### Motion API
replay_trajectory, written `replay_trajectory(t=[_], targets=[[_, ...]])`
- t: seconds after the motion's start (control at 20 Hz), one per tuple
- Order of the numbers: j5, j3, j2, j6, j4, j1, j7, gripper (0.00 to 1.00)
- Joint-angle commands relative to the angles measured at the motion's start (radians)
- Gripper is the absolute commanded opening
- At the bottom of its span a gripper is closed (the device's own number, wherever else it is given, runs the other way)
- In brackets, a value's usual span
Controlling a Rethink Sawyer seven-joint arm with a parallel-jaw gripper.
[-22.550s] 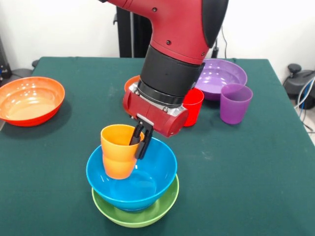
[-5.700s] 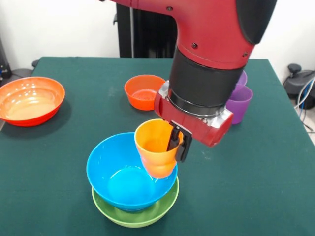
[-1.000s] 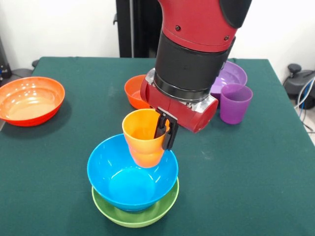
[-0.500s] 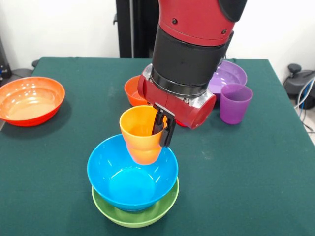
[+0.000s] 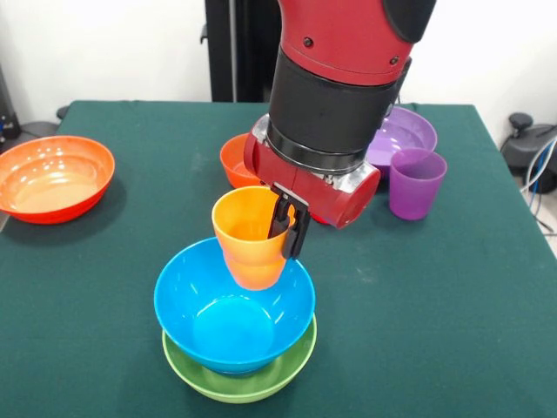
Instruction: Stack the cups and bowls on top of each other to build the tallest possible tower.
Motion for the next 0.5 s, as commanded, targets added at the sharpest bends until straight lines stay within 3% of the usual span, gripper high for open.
replay_trajectory(t=[0.05, 0.5], targets=[[-0.036, 0.037, 0.019, -0.038, 0.107, -0.009, -0.112, 0.00], [-0.037, 0.037, 0.017, -0.053, 0.120, -0.015, -0.115, 0.00]])
